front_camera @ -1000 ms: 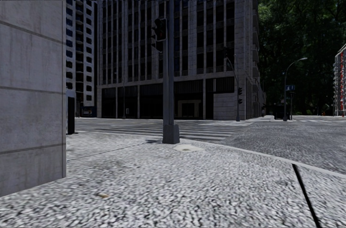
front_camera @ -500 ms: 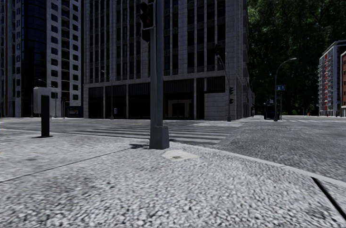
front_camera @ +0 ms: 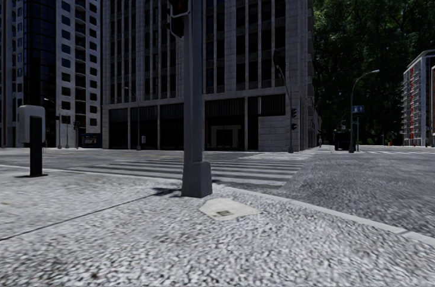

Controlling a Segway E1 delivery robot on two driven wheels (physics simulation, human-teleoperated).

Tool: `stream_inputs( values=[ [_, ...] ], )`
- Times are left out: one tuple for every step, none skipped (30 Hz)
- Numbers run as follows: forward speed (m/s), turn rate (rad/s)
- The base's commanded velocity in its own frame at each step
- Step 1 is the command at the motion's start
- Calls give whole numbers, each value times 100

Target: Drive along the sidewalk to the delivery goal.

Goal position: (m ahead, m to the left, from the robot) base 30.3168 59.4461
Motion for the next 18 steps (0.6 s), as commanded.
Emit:
stream_inputs(
  values=[
    [144,30],
    [144,40],
    [144,51],
    [144,56],
    [144,56],
    [144,58],
    [144,59],
    [144,59],
    [144,59],
    [144,59],
    [144,59],
    [144,59],
    [144,59],
    [144,58],
    [144,58],
    [144,58],
    [144,58],
    [144,58]
  ],
)
